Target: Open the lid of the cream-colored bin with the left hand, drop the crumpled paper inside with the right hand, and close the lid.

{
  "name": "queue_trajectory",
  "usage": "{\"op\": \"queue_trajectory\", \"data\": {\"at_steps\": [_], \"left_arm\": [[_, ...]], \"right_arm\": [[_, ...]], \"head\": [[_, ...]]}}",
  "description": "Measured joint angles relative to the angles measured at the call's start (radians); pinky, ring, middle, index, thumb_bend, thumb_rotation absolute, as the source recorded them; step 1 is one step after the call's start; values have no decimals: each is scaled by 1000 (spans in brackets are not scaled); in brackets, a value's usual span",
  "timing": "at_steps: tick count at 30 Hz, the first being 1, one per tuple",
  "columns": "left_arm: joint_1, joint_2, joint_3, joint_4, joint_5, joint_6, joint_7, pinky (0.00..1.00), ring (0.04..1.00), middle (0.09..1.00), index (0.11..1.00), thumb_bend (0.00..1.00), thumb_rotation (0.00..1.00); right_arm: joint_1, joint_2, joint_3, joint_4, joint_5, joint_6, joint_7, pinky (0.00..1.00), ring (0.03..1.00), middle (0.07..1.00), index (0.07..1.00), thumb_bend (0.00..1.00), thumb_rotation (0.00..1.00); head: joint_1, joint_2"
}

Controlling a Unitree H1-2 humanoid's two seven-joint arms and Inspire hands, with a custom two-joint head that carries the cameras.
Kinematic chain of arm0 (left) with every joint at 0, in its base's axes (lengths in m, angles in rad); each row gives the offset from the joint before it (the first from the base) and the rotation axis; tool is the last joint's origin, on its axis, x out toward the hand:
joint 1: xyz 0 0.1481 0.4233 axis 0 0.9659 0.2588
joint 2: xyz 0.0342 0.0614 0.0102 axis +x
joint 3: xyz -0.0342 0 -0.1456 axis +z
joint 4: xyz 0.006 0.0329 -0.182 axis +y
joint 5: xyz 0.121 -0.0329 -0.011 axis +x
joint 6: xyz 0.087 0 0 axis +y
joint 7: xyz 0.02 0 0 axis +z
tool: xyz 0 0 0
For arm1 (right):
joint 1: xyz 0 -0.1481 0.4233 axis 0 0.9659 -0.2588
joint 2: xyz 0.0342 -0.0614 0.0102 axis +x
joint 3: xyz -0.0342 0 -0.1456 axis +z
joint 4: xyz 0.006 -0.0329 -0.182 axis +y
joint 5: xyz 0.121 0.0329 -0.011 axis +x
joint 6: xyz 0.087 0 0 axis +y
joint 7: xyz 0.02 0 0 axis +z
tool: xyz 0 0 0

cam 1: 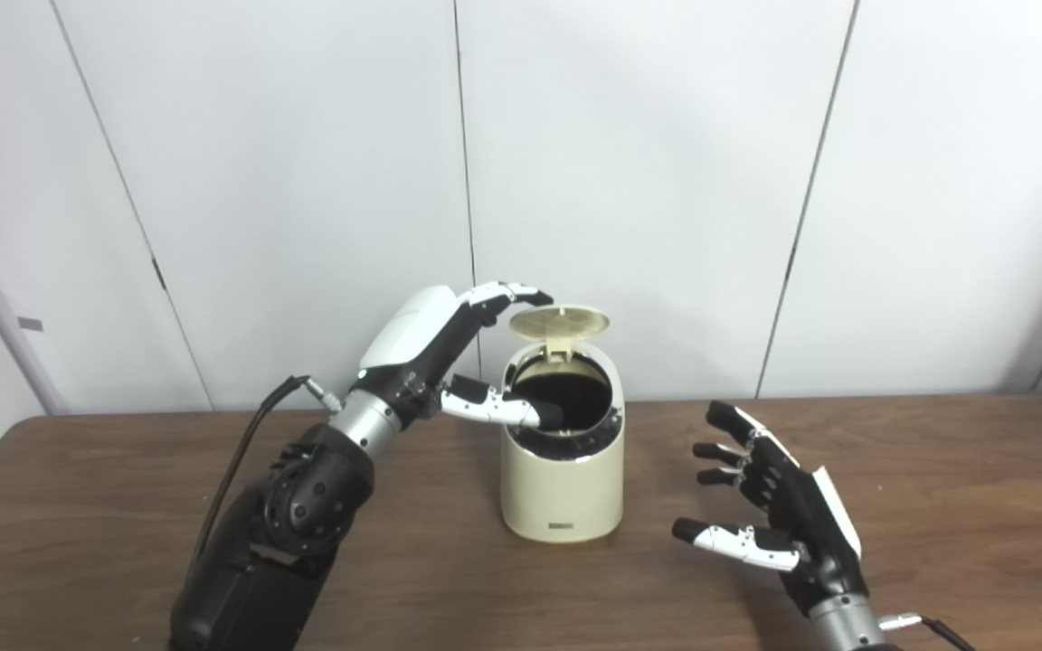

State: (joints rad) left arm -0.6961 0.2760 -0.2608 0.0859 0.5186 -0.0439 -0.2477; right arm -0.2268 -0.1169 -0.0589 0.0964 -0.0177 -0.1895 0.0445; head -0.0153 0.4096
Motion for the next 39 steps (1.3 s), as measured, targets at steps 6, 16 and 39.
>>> {"op": "queue_trajectory", "data": {"at_steps": [6, 16, 39], "left_arm": [[0, 31, -30, -22, 111, -15, 1, 774, 891, 755, 748, 1000, 434], [0, 41, -37, -46, 161, -26, -7, 932, 914, 755, 753, 1000, 436], [30, 58, -71, -50, 221, -113, -8, 958, 904, 752, 759, 1000, 430]], "right_arm": [[0, 1, 0, 0, -4, 0, -3, 633, 746, 866, 844, 858, 144], [0, 11, 5, -27, -6, 24, -4, 632, 744, 867, 846, 863, 154], [0, 30, 8, -59, -28, 51, -19, 618, 745, 868, 848, 841, 159]], "head": [[0, 5], [-9, 14], [-34, 29]]}}
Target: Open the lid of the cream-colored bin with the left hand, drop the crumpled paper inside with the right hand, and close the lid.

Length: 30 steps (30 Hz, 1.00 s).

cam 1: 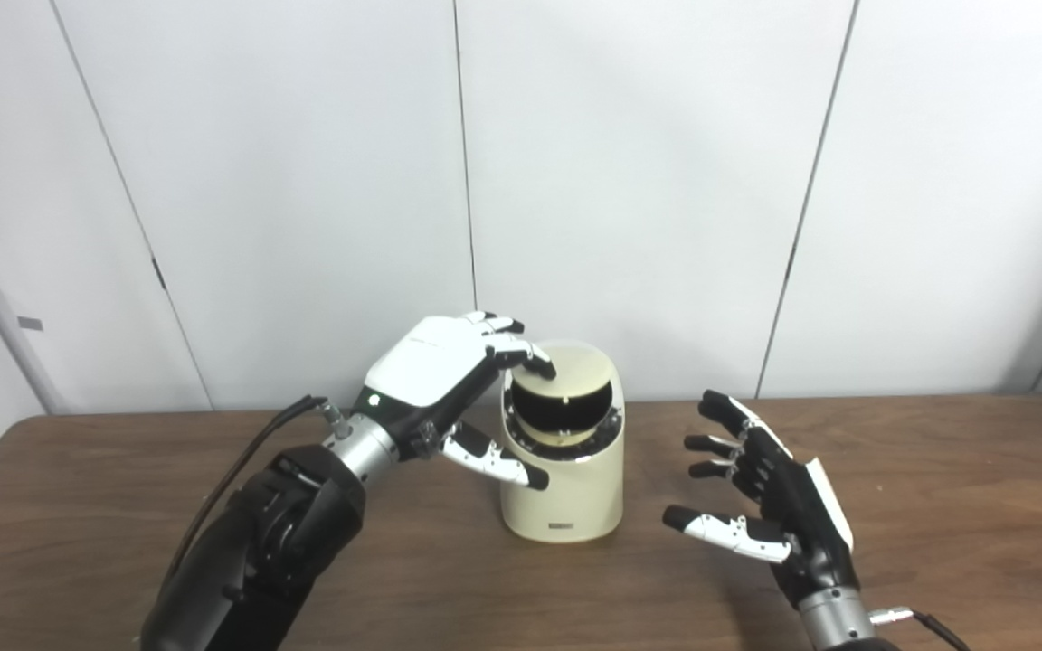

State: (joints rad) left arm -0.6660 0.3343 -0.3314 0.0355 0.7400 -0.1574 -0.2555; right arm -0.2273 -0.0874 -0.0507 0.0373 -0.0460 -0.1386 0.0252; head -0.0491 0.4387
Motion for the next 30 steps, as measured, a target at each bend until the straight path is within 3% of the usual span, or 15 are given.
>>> {"op": "queue_trajectory", "data": {"at_steps": [25, 30], "left_arm": [[41, 0, -25, 22, 9, -73, 9, 915, 883, 747, 745, 1000, 423], [41, 1, -41, 23, 68, -86, 30, 907, 885, 752, 756, 998, 411]], "right_arm": [[1, 6, 8, -37, 0, 34, -1, 599, 737, 847, 828, 816, 130], [1, 6, 11, -38, -3, 38, -1, 599, 735, 844, 832, 803, 128]], "head": [[-12, 15], [-17, 17]]}}
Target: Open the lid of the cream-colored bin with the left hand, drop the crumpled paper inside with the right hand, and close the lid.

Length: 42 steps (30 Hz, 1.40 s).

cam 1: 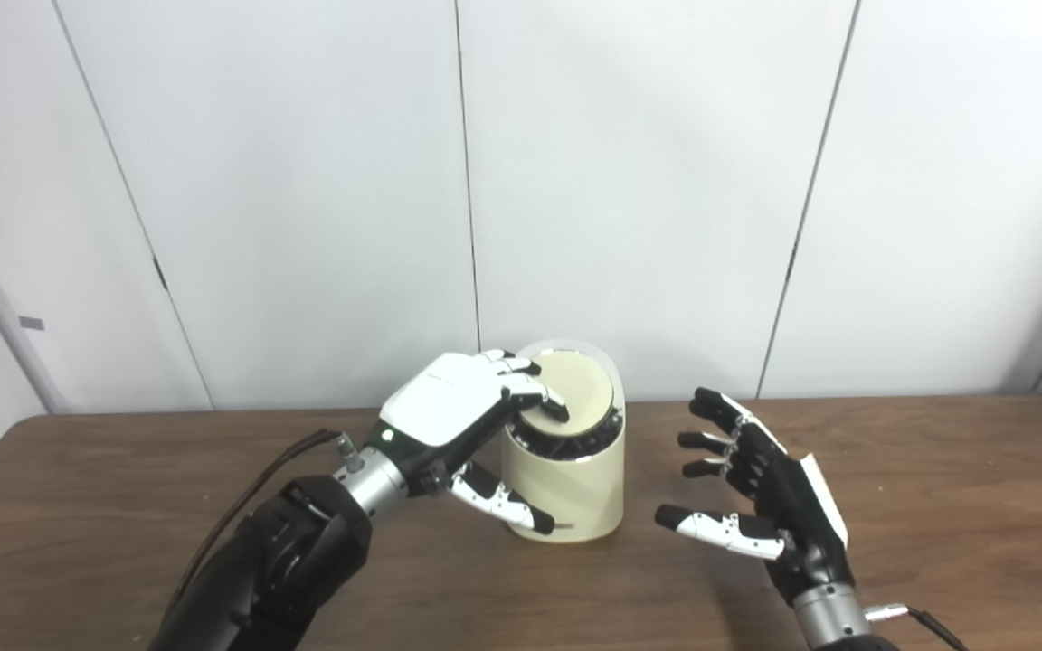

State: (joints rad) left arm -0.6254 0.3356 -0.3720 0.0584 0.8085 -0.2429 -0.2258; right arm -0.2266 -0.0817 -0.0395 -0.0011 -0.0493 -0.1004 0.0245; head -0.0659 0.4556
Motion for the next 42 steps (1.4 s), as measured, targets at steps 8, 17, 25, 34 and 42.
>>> {"op": "queue_trajectory", "data": {"at_steps": [8, 17, 25, 34, 42], "left_arm": [[-5, 19, -62, 18, 187, -28, 100, 928, 867, 775, 789, 1000, 422], [-6, 19, -87, 33, 253, -21, 141, 885, 898, 787, 801, 1000, 452], [-19, 19, -117, 29, 287, -6, 128, 969, 904, 757, 765, 1000, 469], [-47, 16, -130, 3, 267, 46, 20, 976, 887, 746, 754, 1000, 466], [-44, 16, -117, -7, 204, 63, 4, 952, 877, 750, 752, 995, 461]], "right_arm": [[1, 1, 10, -33, -6, 16, 0, 590, 733, 850, 838, 789, 135], [4, 1, 10, -34, -8, 18, -2, 580, 723, 839, 828, 801, 141], [5, -1, 8, -36, -1, 18, -3, 566, 729, 845, 830, 803, 172], [5, -3, 5, -39, 4, 17, -3, 550, 731, 848, 826, 810, 202], [5, -3, 0, -36, 11, 17, -3, 556, 732, 849, 824, 809, 207]], "head": [[-2, 2], [0, 14], [3, 23], [5, 26], [5, 23]]}}
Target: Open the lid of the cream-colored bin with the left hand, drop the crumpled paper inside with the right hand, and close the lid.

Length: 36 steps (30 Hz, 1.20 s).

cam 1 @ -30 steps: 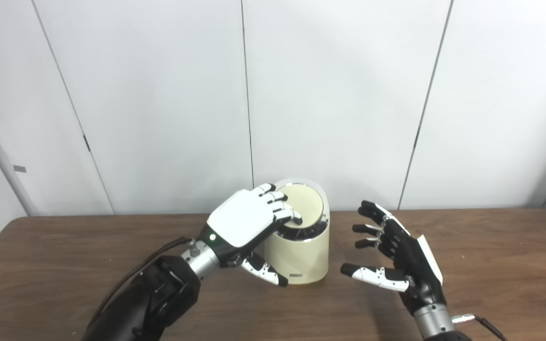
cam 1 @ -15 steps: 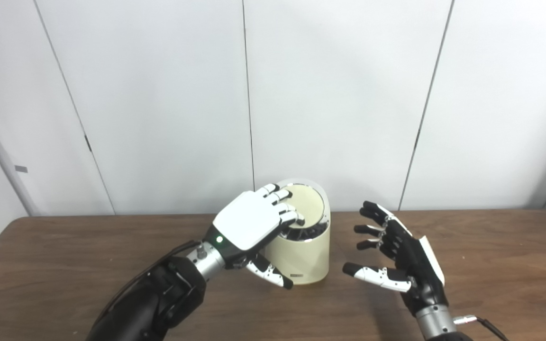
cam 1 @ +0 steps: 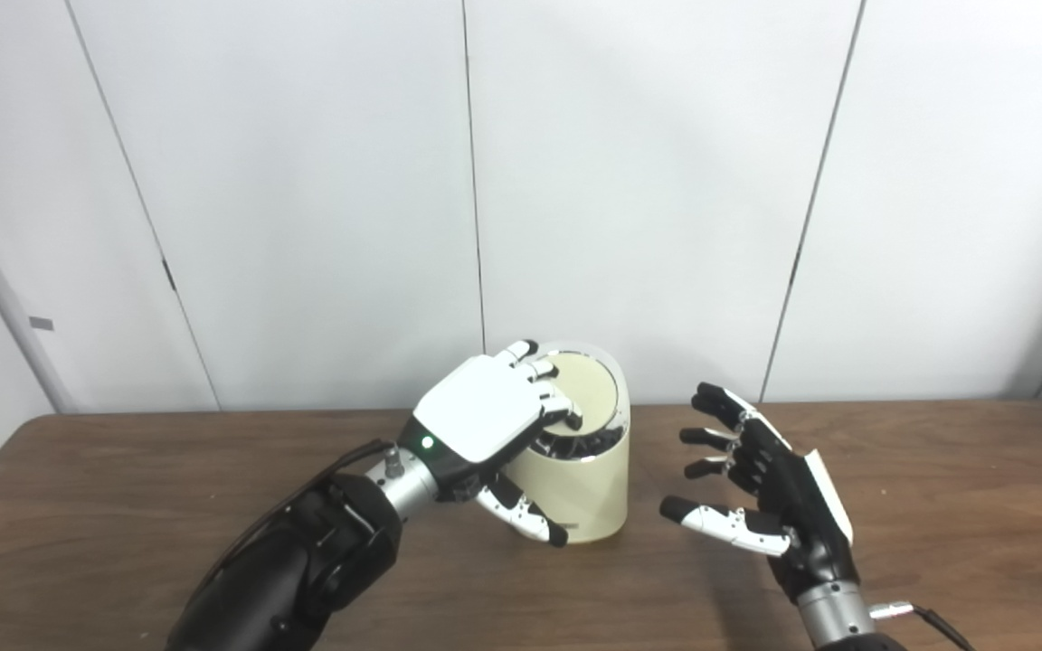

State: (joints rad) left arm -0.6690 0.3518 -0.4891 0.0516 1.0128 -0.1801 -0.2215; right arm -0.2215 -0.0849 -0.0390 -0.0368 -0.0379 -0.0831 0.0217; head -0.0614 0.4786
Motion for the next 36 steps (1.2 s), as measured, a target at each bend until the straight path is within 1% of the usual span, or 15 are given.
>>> {"op": "queue_trajectory", "data": {"at_steps": [3, 7, 10, 11, 13, 15, 18, 20, 22, 23, 24, 25, 29, 32, 36], "left_arm": [[16, 0, 32, -12, -55, 6, -14, 905, 866, 758, 759, 970, 422], [59, -21, 97, -19, -133, 21, -7, 771, 842, 760, 777, 894, 381], [85, -50, 148, -12, -165, 22, 40, 716, 844, 793, 830, 843, 367], [92, -55, 166, 0, -167, 18, 67, 676, 822, 813, 854, 829, 360], [96, -65, 202, 38, -177, 2, 131, 645, 802, 844, 879, 819, 353], [101, -82, 248, 61, -210, -1, 204, 665, 822, 868, 902, 812, 361], [113, -113, 294, 66, -293, -4, 251, 715, 868, 900, 938, 799, 368], [132, -146, 332, 66, -388, -2, 252, 722, 867, 912, 944, 826, 330], [154, -187, 373, 66, -491, 6, 244, 684, 851, 919, 929, 839, 312], [166, -203, 387, 66, -544, 17, 236, 623, 826, 910, 920, 821, 352], [178, -218, 398, 65, -589, 33, 224, 605, 816, 902, 918, 813, 369], [187, -225, 407, 65, -631, 50, 207, 614, 823, 904, 918, 815, 359], [237, -246, 455, 36, -809, 146, 143, 692, 817, 877, 916, 839, 413], [271, -251, 484, 10, -909, 195, 119, 621, 783, 853, 914, 829, 414], [319, -289, 539, -24, -1079, 256, 87, 652, 818, 873, 933, 851, 377]], "right_arm": [[0, 0, 0, 1, -1, 0, -1, 561, 732, 849, 824, 807, 213], [0, 0, -1, 2, -2, -1, -4, 559, 733, 851, 827, 795, 208], [0, 0, 0, 10, -2, -1, -3, 553, 734, 851, 824, 794, 204], [0, 0, -1, 11, -2, -1, -3, 551, 735, 850, 823, 794, 202], [0, -2, -1, 10, -3, -1, -4, 545, 732, 847, 820, 796, 203], [0, -1, -1, 10, -6, -1, -4, 547, 731, 846, 821, 793, 200], [0, -1, 0, 10, -6, -1, -4, 544, 731, 846, 819, 794, 196], [0, 0, 1, 10, -4, -1, -4, 544, 731, 847, 818, 796, 191], [0, -1, 0, 9, -2, -1, -4, 543, 730, 847, 819, 795, 192], [0, -1, -1, 9, -2, -1, -4, 544, 731, 848, 821, 793, 191], [0, -1, -1, 9, -2, -1, -4, 545, 732, 849, 821, 794, 190], [0, -1, 0, 9, -2, -1, -4, 545, 733, 850, 822, 792, 189], [0, -6, -3, 9, -2, -1, -4, 543, 726, 849, 823, 804, 198], [0, -8, -4, 10, -2, -1, -3, 541, 725, 845, 821, 808, 198], [0, -8, -4, 10, -1, -1, -3, 536, 724, 842, 819, 811, 194]], "head": [[0, 0], [2, -5], [6, -6], [8, -6], [9, -6], [9, -6], [9, -6], [8, -5], [9, -3], [9, -3], [12, -3], [12, -3], [15, -3], [17, -3], [20, 0]]}}
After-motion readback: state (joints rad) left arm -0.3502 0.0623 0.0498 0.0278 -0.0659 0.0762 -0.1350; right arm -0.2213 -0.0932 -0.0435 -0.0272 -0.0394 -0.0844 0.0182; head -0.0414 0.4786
